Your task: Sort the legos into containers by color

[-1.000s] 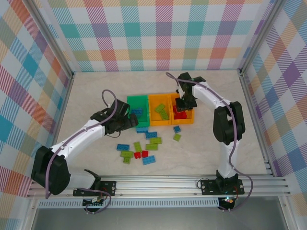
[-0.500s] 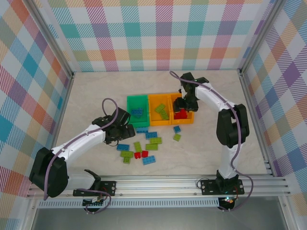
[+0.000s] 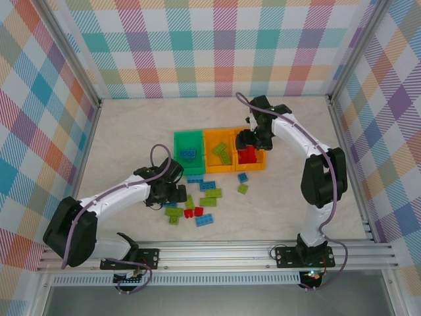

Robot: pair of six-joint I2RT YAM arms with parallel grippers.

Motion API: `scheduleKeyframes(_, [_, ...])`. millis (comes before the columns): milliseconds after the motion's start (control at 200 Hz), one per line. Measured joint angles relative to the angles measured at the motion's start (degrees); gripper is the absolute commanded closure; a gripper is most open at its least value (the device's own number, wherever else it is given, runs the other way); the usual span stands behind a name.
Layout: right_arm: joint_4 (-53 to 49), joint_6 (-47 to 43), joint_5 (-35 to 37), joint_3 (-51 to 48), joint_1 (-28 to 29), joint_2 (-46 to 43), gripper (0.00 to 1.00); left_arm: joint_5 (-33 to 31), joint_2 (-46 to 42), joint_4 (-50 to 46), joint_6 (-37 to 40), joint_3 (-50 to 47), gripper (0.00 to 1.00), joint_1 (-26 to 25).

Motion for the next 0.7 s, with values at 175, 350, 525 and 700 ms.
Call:
scheduleKeyframes(175, [0.0, 0.2, 0.0, 0.0, 0.0, 0.0, 0.22, 0.2, 0.2, 0.3, 0.4, -0.8, 0.03, 0.0])
scheduleKeyframes(350, [0.2, 0.9, 0.0, 0.0, 0.0, 0.0, 0.20, 0.7, 2.0, 1.0, 0.7, -0.8, 0.10, 0.0])
scheduleKeyframes(525, [0.2, 1.5, 0.0, 0.0, 0.0, -0.3, 0.20, 0.7, 3.8, 2.7, 0.8, -1.8, 0.13, 0.0])
scheduleKeyframes(700, [0.2, 1.5, 0.0, 0.0, 0.0, -0.9, 0.20, 0.6, 4.0, 3.6, 0.8, -2.4, 0.19, 0.0])
